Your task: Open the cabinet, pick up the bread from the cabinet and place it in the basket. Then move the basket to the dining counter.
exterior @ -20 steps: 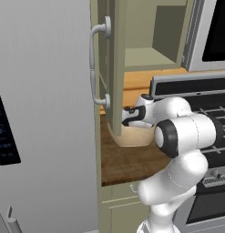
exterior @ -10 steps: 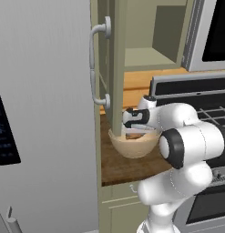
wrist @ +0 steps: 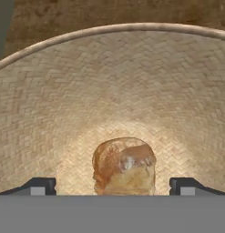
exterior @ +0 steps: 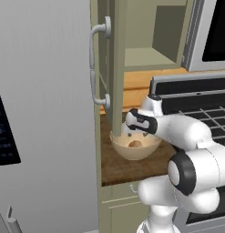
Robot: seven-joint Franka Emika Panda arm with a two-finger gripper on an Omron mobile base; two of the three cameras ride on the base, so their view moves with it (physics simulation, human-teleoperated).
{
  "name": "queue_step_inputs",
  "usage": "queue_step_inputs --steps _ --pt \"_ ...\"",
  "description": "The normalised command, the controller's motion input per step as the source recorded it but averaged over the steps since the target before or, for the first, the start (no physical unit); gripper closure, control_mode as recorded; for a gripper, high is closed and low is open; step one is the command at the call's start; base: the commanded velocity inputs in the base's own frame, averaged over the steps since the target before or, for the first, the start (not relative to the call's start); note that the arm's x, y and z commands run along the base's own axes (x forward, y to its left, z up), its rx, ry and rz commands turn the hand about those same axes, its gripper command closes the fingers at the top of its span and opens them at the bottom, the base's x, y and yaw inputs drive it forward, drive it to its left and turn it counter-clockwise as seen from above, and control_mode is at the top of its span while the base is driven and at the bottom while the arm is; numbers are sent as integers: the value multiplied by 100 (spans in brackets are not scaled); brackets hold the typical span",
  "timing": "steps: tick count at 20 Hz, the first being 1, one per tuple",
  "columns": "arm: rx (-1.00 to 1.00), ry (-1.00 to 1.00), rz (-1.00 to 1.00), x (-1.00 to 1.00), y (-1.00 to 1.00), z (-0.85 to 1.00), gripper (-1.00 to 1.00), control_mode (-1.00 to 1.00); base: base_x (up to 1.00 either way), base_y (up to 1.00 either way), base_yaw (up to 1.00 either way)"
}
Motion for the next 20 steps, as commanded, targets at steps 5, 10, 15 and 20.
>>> queue_step_inputs --steps 5,10,15,20 --pt "-1 -6 3 -83 0 71 -100 -100 0 0 0" --pt "-9 -5 22 -79 20 20 -100 -100 0 0 0" --pt "-21 0 37 -25 28 7 -100 -100 0 0 0" --pt "-25 0 41 -1 7 8 -100 -100 0 0 0"
